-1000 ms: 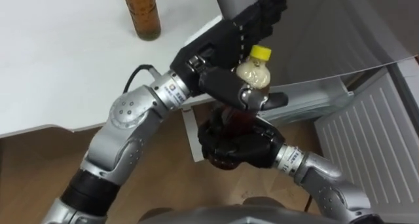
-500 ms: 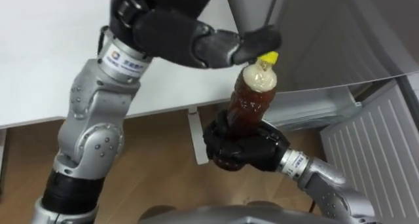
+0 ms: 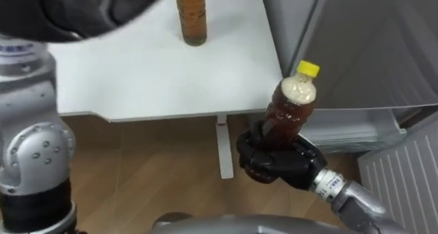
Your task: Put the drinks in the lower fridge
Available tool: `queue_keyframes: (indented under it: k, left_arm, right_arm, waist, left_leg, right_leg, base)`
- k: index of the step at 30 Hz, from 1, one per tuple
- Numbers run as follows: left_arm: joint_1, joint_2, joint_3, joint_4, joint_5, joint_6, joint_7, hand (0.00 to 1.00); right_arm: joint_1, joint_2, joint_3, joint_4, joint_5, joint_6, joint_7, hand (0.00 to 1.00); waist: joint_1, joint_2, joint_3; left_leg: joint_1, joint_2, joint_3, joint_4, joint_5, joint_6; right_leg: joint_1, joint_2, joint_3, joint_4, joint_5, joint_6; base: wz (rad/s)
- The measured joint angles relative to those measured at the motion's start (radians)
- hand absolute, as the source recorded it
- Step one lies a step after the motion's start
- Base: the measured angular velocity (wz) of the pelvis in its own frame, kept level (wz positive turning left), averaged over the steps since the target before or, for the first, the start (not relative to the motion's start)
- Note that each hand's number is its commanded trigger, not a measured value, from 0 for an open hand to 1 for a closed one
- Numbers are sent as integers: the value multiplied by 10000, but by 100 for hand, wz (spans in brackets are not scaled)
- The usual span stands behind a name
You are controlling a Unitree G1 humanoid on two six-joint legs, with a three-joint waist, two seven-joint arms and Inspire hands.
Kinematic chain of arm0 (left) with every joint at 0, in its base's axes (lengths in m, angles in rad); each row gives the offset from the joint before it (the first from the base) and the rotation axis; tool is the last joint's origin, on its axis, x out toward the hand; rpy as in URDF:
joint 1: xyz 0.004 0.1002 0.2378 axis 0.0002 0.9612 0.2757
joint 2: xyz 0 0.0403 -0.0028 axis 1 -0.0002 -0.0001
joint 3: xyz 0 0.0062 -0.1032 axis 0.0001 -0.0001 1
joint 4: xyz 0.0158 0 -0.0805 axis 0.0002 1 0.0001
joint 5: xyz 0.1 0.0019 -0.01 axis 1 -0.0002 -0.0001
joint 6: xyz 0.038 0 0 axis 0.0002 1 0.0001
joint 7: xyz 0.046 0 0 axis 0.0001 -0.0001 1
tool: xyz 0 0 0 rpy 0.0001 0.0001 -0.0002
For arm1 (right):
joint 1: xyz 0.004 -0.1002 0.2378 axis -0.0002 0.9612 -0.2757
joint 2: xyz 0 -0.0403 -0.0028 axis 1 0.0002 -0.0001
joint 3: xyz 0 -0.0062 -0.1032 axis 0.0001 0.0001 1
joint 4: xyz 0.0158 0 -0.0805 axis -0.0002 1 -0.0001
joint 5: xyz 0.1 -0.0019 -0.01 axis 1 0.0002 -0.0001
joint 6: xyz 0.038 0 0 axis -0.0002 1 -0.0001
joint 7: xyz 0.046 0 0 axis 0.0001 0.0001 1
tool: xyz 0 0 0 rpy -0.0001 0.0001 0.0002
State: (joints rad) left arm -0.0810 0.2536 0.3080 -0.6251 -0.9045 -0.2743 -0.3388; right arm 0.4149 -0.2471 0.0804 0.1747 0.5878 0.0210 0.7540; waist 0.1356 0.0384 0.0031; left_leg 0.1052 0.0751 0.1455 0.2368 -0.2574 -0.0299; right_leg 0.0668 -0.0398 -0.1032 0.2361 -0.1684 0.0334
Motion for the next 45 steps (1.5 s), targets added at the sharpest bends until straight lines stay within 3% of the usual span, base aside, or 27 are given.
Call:
queue_keyframes:
  k: [3, 5, 7, 10, 14, 16, 20, 23, 27, 30, 31, 35, 37, 39, 45]
  left_arm:
    - [554, -18, 1326, -39, 470, -568, 1185, 0]
    - [1168, -149, 1989, -37, 1309, -652, 1959, 0]
    - [1942, -187, 2672, 17, 2967, -683, 3273, 0]
    - [2338, -187, 3406, 388, 4229, -866, 4933, 0]
    - [2956, -146, 4164, 1291, 4347, -1046, 6629, 0]
    - [3511, -124, 4568, 2386, 4234, -1052, 7614, 0]
    - [4390, -116, 4508, 3990, 3822, -1053, 8958, 0]
    - [4780, -131, 3935, 5864, 3289, -1046, 9781, 0]
    - [5069, -257, 2166, 8476, 2272, -980, 10361, 0]
    - [5081, -312, 812, 10288, 890, -955, 10286, 0]
    - [5073, -330, 228, 11368, 469, -931, 10140, 0]
    - [5132, -622, -1031, 13474, -461, -687, 9506, 0]
    - [5120, -688, -1752, 14902, -437, -350, 8886, 0]
    - [5106, -733, -2158, 15669, -438, -125, 8342, 0]
    - [4988, -906, -2243, 17239, -91, 785, 6806, 0]
  right_arm:
    - [271, 173, -630, -145, -373, -83, 0, 100]
    - [456, 221, -893, -152, -438, -150, -3, 100]
    - [644, 311, -1264, -151, -674, -185, -70, 100]
    - [685, 361, -1653, -220, -1030, -206, -264, 100]
    - [818, 351, -1859, -444, -1049, -206, -544, 100]
    - [871, 359, -1858, -495, -1075, -203, -908, 100]
    - [882, 285, -1808, -529, -1141, -183, -1665, 100]
    - [888, 202, -1658, -825, -1173, -174, -2105, 100]
    - [784, 175, -1117, -1140, -1232, 20, -2774, 100]
    - [605, 238, -762, -1156, -1337, 37, -3200, 100]
    - [489, 280, -678, -1156, -1335, 74, -3380, 100]
    - [294, 407, -526, -1207, -1362, 209, -3645, 100]
    - [240, 426, -382, -1305, -1550, 247, -3804, 100]
    - [186, 451, -312, -1306, -1591, 252, -3894, 100]
    - [-30, 590, -480, -1309, -2778, 250, -4163, 100]
  waist:
    - [255, -15, -25]
    - [322, -85, -36]
    - [530, -148, -37]
    - [657, -171, -38]
    - [694, -93, -51]
    - [783, 46, -73]
    - [924, 158, -74]
    - [920, 189, -90]
    - [852, 123, -75]
    - [830, -107, -61]
    - [843, -158, -67]
    - [578, -304, -27]
    - [307, -303, -22]
    - [132, -301, -16]
    - [-504, -260, 33]
  left_leg:
    - [106, -29, -82, -74, 70, -19]
    - [151, -49, -181, -59, 77, -18]
    - [259, -73, -332, -77, 77, -18]
    - [279, -125, -534, -79, 75, -16]
    - [283, -189, -760, -145, 72, -10]
    - [329, -191, -768, -161, 73, -11]
    - [410, -202, -789, -171, 78, -7]
    - [391, -252, -819, -248, 115, 16]
    - [464, -342, -783, -401, 181, 58]
    - [455, -346, -744, -520, 186, 67]
    - [472, -345, -670, -565, 185, 67]
    - [473, -331, -509, -686, 185, 71]
    - [470, -337, -491, -702, 186, 74]
    - [471, -336, -474, -697, 185, 77]
    - [466, -341, -469, -686, 178, 87]
  right_leg:
    - [85, -52, -255, 2, -76, -16]
    - [240, -74, -404, -84, -102, -13]
    - [532, -70, -537, -332, -103, -14]
    - [653, -112, -709, -345, -125, 16]
    - [773, -143, -880, -521, -134, 30]
    - [794, -151, -910, -530, -146, 25]
    - [794, -157, -926, -537, -162, 26]
    - [756, -221, -1015, -508, -207, 43]
    - [744, -292, -955, -466, -241, 97]
    - [711, -292, -907, -491, -240, 96]
    - [693, -292, -856, -485, -241, 97]
    - [543, -265, -681, -439, -237, 99]
    - [598, -262, -641, -481, -219, 122]
    - [597, -268, -648, -483, -218, 121]
    - [594, -273, -606, -456, -218, 123]
  base:
    - [9]
    - [22]
    - [19]
    - [21]
    - [16]
    - [2]
    - [0]
    - [5]
    - [-2]
    - [-6]
    - [-12]
    - [-13]
    - [-2]
    - [0]
    - [0]
